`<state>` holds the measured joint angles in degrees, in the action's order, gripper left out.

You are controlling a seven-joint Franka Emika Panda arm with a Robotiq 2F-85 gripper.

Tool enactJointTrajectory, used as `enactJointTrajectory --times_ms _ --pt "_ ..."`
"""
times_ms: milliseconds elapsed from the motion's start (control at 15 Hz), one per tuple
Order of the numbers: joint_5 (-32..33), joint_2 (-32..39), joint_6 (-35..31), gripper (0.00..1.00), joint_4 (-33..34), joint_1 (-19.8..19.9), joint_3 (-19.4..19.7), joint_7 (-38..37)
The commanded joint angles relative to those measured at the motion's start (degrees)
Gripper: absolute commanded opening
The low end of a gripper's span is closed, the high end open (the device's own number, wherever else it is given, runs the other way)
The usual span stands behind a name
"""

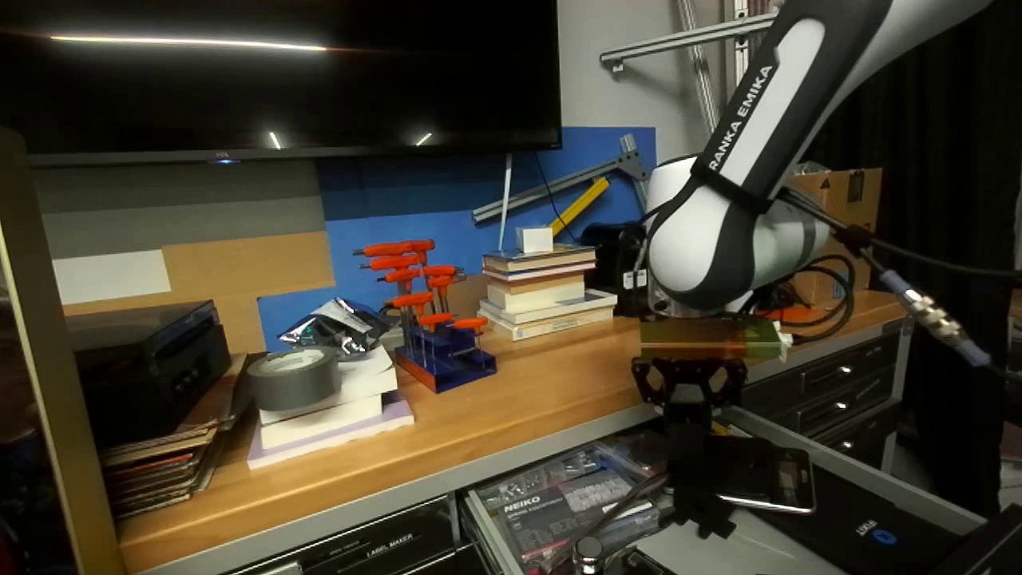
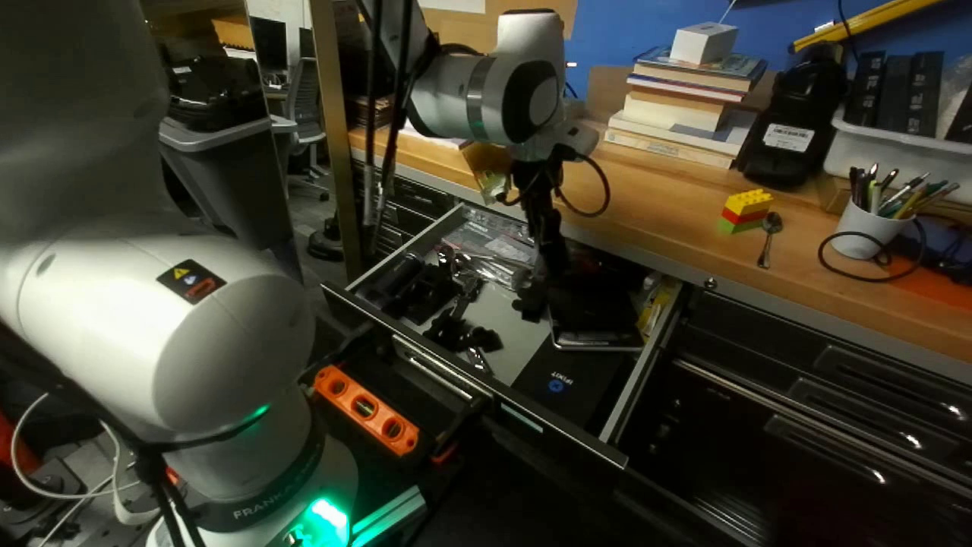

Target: Put the black objects in the drawer and close it

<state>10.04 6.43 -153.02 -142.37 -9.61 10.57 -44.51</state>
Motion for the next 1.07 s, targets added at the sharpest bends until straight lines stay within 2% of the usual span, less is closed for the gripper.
enactJointTrajectory --times_ms 0,533,667,867,933,1000 --pt "-5.3 -8.3 2.2 0.27 -9.0 4.2 -4.4 8.5" --pt "-10.1 -9.5 6.1 0.27 -13.6 9.0 -5.9 16.4" --pt "-10.3 -9.4 7.1 0.27 -13.8 9.9 -5.7 16.7" --pt "-8.7 -10.5 7.6 0.27 -14.8 11.0 -5.7 11.8" --pt "-7.4 -10.9 7.4 0.77 -15.4 11.4 -5.7 8.6" --pt "-7.2 -11.2 6.9 0.79 -16.1 11.8 -5.7 6.2"
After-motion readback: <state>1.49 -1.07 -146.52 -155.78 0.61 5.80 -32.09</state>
